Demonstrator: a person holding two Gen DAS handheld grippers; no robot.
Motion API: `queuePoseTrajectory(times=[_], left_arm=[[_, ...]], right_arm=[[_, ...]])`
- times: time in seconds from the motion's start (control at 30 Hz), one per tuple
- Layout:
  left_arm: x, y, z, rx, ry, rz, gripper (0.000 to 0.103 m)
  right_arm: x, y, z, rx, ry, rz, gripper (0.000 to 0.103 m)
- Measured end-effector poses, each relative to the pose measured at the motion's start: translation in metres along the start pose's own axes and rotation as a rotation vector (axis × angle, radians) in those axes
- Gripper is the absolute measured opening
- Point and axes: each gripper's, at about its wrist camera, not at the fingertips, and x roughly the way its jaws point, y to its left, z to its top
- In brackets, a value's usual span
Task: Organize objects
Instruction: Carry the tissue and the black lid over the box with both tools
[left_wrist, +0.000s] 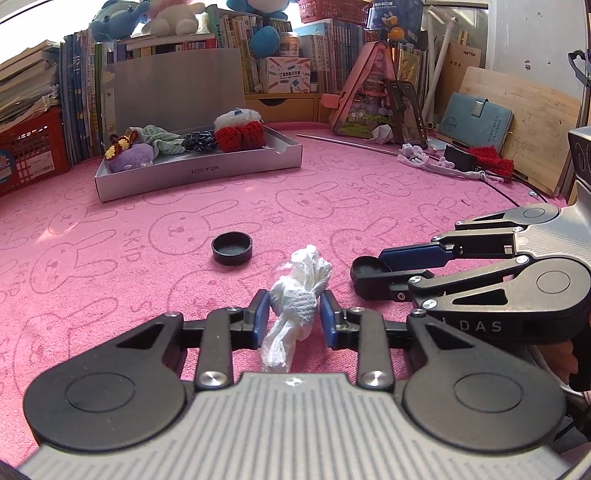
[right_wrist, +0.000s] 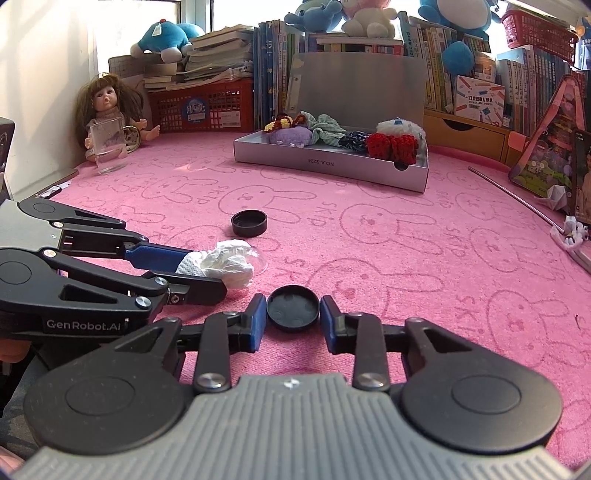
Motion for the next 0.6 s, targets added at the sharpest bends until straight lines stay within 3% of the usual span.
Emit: queuePoseTrajectory(times=[0.33,0.47,0.6], left_arm=[[-0.003,0.013,0.015,-0.043,-0.012,0.041,0.034],[0.000,0.009,0.008,-0.035,0.024,0.015,0.034],[0.004,0.005,-0.001,-0.019,0.044,0.038,0.034]], right_arm=[[0.003,-0.020,0.015,0.084,-0.016,-0.037,0.037],[0.004,-0.022,0.015,0.089,-0.012,-0.043,0.037],[0.006,-0.021,0.011,0.085,0.005,-0.044,0.037]])
